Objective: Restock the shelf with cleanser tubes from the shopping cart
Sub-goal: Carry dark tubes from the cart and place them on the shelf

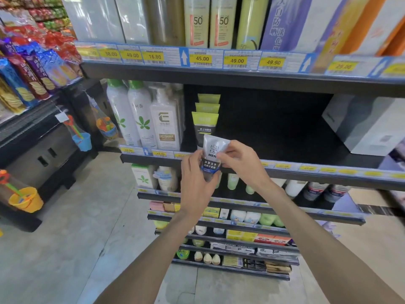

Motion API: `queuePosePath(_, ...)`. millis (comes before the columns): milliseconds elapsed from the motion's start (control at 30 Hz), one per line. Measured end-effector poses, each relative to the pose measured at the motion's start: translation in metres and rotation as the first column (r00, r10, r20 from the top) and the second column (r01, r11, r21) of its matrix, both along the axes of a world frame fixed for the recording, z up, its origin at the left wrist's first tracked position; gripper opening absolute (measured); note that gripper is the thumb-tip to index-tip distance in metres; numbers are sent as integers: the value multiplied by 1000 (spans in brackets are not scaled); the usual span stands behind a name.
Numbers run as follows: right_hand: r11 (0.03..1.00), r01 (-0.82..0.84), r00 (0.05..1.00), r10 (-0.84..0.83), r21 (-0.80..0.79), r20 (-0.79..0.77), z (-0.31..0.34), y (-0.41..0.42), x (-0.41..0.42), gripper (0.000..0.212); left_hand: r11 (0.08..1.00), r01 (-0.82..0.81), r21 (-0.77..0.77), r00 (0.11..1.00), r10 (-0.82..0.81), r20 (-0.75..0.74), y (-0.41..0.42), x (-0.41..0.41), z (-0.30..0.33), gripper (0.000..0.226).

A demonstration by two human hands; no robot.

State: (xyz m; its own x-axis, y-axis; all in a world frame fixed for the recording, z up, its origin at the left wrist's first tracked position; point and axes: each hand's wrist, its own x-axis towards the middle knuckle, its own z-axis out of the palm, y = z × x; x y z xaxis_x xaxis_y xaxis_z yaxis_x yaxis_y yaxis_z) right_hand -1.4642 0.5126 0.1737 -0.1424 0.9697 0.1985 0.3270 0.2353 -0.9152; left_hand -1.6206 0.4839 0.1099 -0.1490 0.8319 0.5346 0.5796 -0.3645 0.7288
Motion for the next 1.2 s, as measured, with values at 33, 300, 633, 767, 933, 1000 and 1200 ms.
queuePosePath(33,1000,7,1000,-7,-7,-22,1,0,3,15,1000,17,10,1000,-17,-8,1,5,2,69)
queuePosePath(300,992,115,985,-107,58,-132,31,4,44,16,998,38,53,986,-29,-167,19,1,5,50)
queuePosePath(633,936,331,936,-309,117,-170,55,73,74,23,991,-40,124,848,99,-521,39,-31,-17,45)
queuePosePath(767,916,364,927,-373,170,25,28,92,71,18,988,-19,152,824,101,-557,39,-34,-19,51)
queuePosePath(933,925,358,928,-367,127,60,18,95,67,43,987,-18,157,833,102,-543,41,-33,-23,50)
queuePosePath(1000,947,317,940,-322,57,111,10,97,67,51,985,-18,174,842,109,-529,42,-32,-25,49)
queuePosePath(1200,953,301,919,-280,-34,279,-16,108,68,46,975,-22,220,853,133,-505,47,-31,-31,48)
